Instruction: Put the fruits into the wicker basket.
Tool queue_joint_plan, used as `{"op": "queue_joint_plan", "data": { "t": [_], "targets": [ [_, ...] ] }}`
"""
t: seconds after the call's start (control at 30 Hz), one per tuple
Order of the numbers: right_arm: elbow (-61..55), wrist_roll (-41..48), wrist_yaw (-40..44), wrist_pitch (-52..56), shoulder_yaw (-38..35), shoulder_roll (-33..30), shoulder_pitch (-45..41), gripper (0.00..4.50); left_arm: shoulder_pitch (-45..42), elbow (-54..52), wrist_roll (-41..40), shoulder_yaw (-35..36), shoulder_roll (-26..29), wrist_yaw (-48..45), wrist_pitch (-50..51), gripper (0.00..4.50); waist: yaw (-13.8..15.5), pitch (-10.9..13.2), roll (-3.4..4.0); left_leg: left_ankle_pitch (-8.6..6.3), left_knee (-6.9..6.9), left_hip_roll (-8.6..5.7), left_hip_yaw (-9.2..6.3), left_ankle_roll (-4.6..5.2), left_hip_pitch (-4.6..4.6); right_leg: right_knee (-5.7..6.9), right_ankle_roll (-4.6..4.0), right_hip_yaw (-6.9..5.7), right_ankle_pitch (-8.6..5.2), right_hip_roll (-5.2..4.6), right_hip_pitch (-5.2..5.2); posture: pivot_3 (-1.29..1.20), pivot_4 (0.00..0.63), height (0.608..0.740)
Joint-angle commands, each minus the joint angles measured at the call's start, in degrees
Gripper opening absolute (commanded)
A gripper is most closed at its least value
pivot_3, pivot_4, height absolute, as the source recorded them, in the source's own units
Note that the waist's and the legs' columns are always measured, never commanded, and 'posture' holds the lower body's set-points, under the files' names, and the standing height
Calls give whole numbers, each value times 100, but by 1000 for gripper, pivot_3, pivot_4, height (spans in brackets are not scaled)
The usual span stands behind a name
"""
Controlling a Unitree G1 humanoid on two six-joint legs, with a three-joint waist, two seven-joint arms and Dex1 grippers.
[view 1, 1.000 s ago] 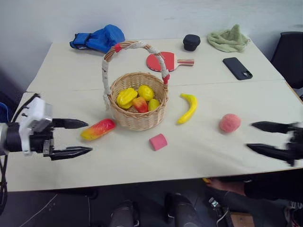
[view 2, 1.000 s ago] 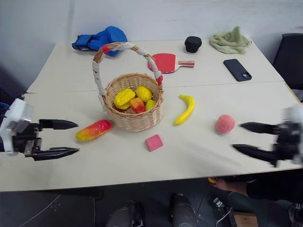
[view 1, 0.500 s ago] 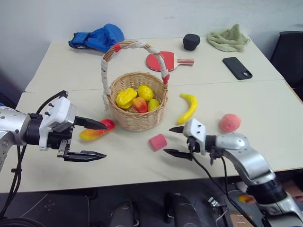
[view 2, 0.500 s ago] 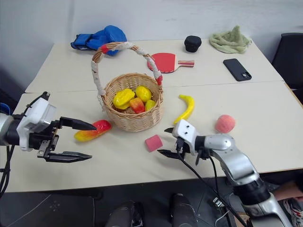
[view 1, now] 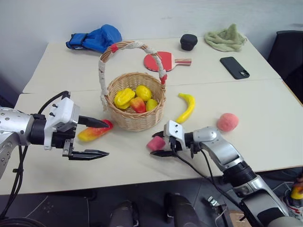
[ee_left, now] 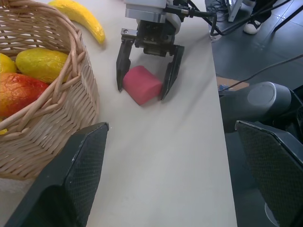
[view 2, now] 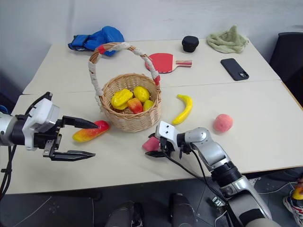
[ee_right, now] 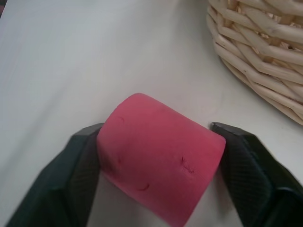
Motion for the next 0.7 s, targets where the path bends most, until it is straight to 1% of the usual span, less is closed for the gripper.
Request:
{"op": "queue_joint_plan", "data": {
  "t": [0.03,0.13,0.17,0.23,0.3,0.37,0.4,0.47,0.5,0.57,0.7],
  "targets": [
    [-594,601,87,248,-578,-63,293,2536,-221,-52,-19,-53,-104,52,-121,4500,20,0,0,0,0,0,0,0,0,0,0,0,0,1,0,0,150,740],
    [-1297,1063,4,668,-1116,-296,695,1949,-375,-20,19,-228,-239,69,-161,4500,41,0,0,-1,0,-1,-9,0,-3,0,0,-2,0,0,1,0,150,740],
    [-1557,1187,-102,811,-1393,-432,865,1850,-444,-19,8,-304,-300,78,-161,4500,33,0,0,-1,0,0,-8,0,-5,-2,1,-1,0,-1,1,0,150,740],
    [-2182,1680,-467,1379,-2387,-797,1370,1774,-680,-7,-65,-472,-521,157,-121,4500,61,0,0,-1,0,-1,-6,2,-5,-4,4,1,2,-5,1,0,150,740],
    [-2574,2049,-748,1807,-3068,-1035,1735,1774,-841,15,-146,-527,-684,204,-49,4500,97,0,-1,0,0,-2,-11,7,-6,-4,8,3,4,-14,2,0,150,740],
    [-2749,2310,-936,2249,-4628,-1501,2548,1774,-1274,114,-459,-577,-1076,419,174,4500,146,-2,-3,3,1,-3,-10,11,-4,-6,12,3,7,-14,6,0,150,740],
    [-2779,2401,-1032,2385,-5226,-1657,2830,1774,-1431,163,-543,-594,-1212,478,231,4500,190,-2,-3,3,1,-4,-10,12,-1,-4,14,6,8,-13,8,0,150,740],
    [-2552,2401,-1297,2520,-6080,-1858,3151,1774,-1653,262,-555,-665,-1394,535,272,4500,212,-3,-3,6,2,-9,-21,16,-1,-8,14,6,8,-11,15,0,150,740],
    [-2343,2243,-1411,2428,-6339,-1952,3306,1774,-1719,303,-506,-723,-1449,540,259,4500,196,-3,-4,7,3,-13,-17,18,2,-7,17,10,10,-9,18,0,150,740],
    [-1883,1801,-1736,2235,-6509,-2125,3517,1774,-1772,365,-335,-864,-1531,506,163,4500,132,-6,-9,9,3,-20,-14,20,11,-7,18,15,12,-6,23,0,150,740],
    [-841,1214,-2564,2028,-6148,-2143,3116,1774,-1748,435,-119,-1062,-1550,375,-1,4500,-4,-6,-9,9,1,-12,-11,13,22,-6,14,21,11,7,29,0,150,740]
  ]
}}
